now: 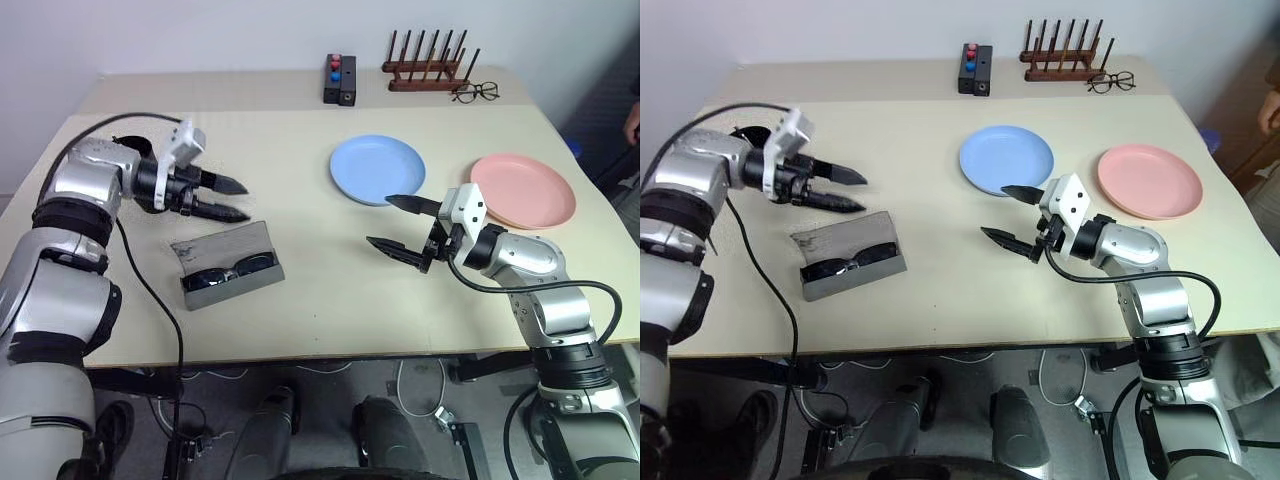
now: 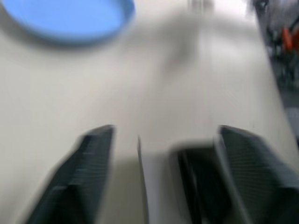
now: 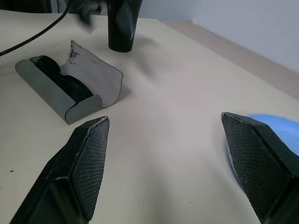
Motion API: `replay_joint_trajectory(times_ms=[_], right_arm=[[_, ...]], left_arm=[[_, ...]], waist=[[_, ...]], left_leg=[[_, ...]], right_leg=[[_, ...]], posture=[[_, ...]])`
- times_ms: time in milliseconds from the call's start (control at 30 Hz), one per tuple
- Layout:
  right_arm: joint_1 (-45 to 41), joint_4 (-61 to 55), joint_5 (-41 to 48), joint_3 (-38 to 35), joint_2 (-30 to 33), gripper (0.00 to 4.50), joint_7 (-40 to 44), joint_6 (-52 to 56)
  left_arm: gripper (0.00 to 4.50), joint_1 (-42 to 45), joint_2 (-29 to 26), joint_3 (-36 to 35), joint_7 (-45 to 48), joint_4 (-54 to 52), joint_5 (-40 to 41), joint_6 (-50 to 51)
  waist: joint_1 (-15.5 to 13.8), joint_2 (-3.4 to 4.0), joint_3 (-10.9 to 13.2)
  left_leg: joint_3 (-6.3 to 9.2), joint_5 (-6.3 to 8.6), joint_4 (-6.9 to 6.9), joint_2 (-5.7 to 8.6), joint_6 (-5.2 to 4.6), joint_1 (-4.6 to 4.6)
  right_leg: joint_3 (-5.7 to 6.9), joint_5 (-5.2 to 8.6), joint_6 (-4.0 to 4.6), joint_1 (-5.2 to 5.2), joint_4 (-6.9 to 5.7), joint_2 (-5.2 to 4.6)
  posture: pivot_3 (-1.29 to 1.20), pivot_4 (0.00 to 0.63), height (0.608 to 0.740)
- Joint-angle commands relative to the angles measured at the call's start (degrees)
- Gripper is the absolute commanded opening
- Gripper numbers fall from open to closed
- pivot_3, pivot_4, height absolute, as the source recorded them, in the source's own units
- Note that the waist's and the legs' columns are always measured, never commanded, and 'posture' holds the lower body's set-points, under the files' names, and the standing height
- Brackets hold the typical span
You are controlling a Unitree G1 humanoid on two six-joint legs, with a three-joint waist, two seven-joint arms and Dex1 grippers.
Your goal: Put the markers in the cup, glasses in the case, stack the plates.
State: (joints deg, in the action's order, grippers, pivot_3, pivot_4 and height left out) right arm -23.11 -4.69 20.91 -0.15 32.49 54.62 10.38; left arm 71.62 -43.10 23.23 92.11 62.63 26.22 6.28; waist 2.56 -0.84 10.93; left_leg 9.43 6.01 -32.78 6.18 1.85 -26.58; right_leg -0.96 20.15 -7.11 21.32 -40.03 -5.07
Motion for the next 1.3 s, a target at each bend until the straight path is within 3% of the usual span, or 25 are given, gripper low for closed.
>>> replay_joint_trajectory(times_ms=[33, 133, 167, 367, 633, 1000, 1300], right_arm=[[-1.45, -0.50, 0.17, -0.16, -0.49, 3.90, 0.27, -1.50], [-1.49, 0.11, -0.06, 0.19, -0.58, 3.90, 0.39, -2.06], [-1.45, 0.23, -0.22, 0.29, -0.55, 3.90, 0.43, -2.27], [-1.35, 0.21, -0.11, 0.38, -0.60, 3.90, 0.38, -2.30], [-1.37, 0.56, -0.15, 0.41, -0.62, 3.90, 0.16, -2.62], [-1.07, 0.73, -0.27, 0.24, -0.43, 3.90, -0.09, -2.89], [-1.53, 1.43, -0.67, 0.58, -0.55, 3.90, -0.32, -3.45]], left_arm=[[1.57, 1.83, -0.90, -4.85, -5.01, 2.40, -6.03, -6.63], [0.10, 0.71, -1.07, -6.82, -11.17, 5.11, -11.23, -11.50], [0.04, 0.66, -1.00, -7.64, -12.10, 5.68, -12.22, -11.87], [0.04, -1.37, -1.44, -9.12, -16.15, 7.74, -19.46, -13.40], [0.04, -8.45, 0.12, -9.93, -12.76, 6.79, -25.13, -15.28], [0.04, -10.10, 2.03, -13.16, -2.16, 1.72, -24.29, -9.82], [0.04, -15.64, 0.83, -10.72, 0.39, -7.02, -21.41, -4.14]], waist=[[0.04, 0.01, 0.00], [0.16, 0.03, -0.02], [0.16, 0.03, -0.02], [-0.15, -0.02, 0.01], [0.00, -0.01, 0.00], [0.01, -0.01, 0.00], [0.04, 0.00, 0.00]], left_leg=[[-0.01, 0.00, 0.00, 0.00, 0.00, 0.01], [-0.10, 0.00, 0.10, -0.01, 0.00, 0.11], [-0.10, 0.00, 0.10, -0.01, 0.00, 0.11], [-0.07, 0.00, 0.03, 0.01, 0.00, 0.06], [-0.08, 0.00, 0.05, 0.01, 0.00, 0.07], [-0.07, 0.00, 0.02, 0.01, 0.00, 0.06], [-0.07, 0.00, 0.05, -0.02, 0.00, 0.08]], right_leg=[[0.00, 0.00, 0.00, 0.00, 0.00, 0.00], [-0.06, 0.00, -0.01, -0.04, -0.01, -0.03], [-0.07, 0.00, -0.01, -0.03, -0.02, -0.02], [-0.04, -0.01, -0.03, -0.04, -0.02, 0.00], [-0.05, -0.01, -0.03, -0.04, -0.04, 0.01], [-0.04, -0.01, -0.02, -0.05, -0.04, 0.01], [-0.06, -0.01, -0.02, -0.04, -0.04, 0.01]], posture=[[0.00, 0.150, 0.738], [0.00, 0.150, 0.738], [0.00, 0.150, 0.738], [0.00, 0.150, 0.738], [0.00, 0.150, 0.738], [0.00, 0.150, 0.738], [0.00, 0.150, 0.738]])
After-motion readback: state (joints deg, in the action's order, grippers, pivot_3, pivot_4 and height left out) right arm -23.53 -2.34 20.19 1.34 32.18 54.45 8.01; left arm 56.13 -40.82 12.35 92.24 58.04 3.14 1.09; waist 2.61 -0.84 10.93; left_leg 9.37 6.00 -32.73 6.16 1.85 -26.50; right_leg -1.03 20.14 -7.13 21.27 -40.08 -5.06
